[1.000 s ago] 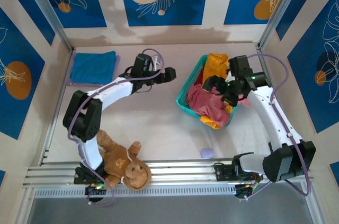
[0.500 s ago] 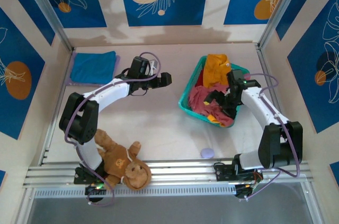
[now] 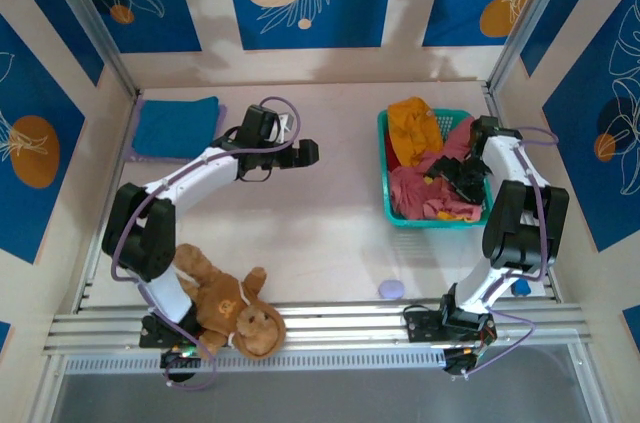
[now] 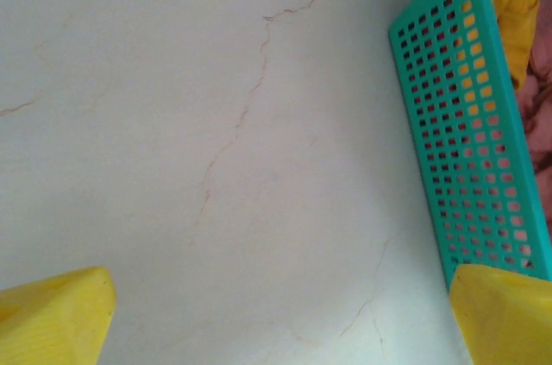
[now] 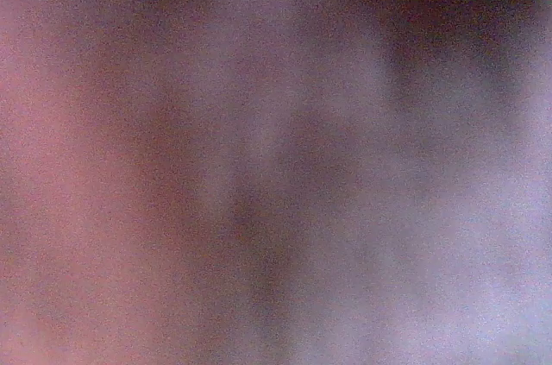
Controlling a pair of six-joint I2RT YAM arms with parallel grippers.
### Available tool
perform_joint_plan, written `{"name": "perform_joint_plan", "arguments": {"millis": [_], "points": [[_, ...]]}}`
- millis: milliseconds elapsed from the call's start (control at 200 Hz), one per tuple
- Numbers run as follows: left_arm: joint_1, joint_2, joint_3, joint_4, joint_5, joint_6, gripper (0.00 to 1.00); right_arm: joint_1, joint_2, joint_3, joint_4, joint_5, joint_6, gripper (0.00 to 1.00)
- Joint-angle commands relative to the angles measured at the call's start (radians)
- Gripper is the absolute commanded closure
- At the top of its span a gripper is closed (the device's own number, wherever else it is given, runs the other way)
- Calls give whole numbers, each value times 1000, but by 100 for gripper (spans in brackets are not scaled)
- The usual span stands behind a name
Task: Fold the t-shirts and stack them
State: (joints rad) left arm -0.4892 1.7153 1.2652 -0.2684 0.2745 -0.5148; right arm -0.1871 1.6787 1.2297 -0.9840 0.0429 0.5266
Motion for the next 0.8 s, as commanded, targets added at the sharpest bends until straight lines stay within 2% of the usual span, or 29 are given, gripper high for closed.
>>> {"name": "perform_joint_plan", "arguments": {"millis": [0, 165, 265, 350, 485, 695, 795], "points": [[-4, -44, 14, -43, -18, 24, 1, 78, -98, 2, -70, 75, -19, 1], [-4, -34, -9, -20, -21, 16, 1, 131, -188, -104, -12, 83, 59, 1], [-5, -15, 2, -19, 5, 4, 1, 147, -134, -78, -14, 72, 86, 1], [-6, -7, 13, -24, 21, 1, 1, 149, -72, -68, 7, 134, 98, 1], [-14, -12, 16, -32, 20, -3, 1, 64, 59, -27, 41, 203, 62, 1], [-31, -10, 33, -75, 12, -8, 1, -16, 260, 167, 28, 279, -52, 1], [-35, 0, 56, -107, 2, -3, 1, -55, 334, 250, 25, 275, -101, 1]]}}
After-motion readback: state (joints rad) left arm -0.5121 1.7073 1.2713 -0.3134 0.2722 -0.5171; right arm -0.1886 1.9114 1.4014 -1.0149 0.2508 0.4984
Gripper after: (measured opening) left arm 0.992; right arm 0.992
